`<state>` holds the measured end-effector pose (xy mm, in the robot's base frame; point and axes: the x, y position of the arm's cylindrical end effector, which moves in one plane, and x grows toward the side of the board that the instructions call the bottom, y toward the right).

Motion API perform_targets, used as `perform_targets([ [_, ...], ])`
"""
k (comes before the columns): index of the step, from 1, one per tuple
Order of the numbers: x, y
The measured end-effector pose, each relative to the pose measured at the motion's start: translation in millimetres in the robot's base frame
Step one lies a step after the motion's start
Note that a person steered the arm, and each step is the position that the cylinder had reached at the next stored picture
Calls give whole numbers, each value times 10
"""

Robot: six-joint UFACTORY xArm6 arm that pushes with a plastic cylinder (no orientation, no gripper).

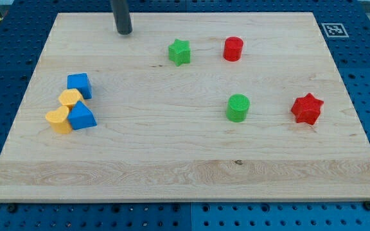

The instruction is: Move green star to center

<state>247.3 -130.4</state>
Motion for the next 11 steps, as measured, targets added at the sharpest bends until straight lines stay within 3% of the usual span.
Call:
perform_targets([
  [3,-306,634],
  [6,-177,1492],
  [11,623,1244],
])
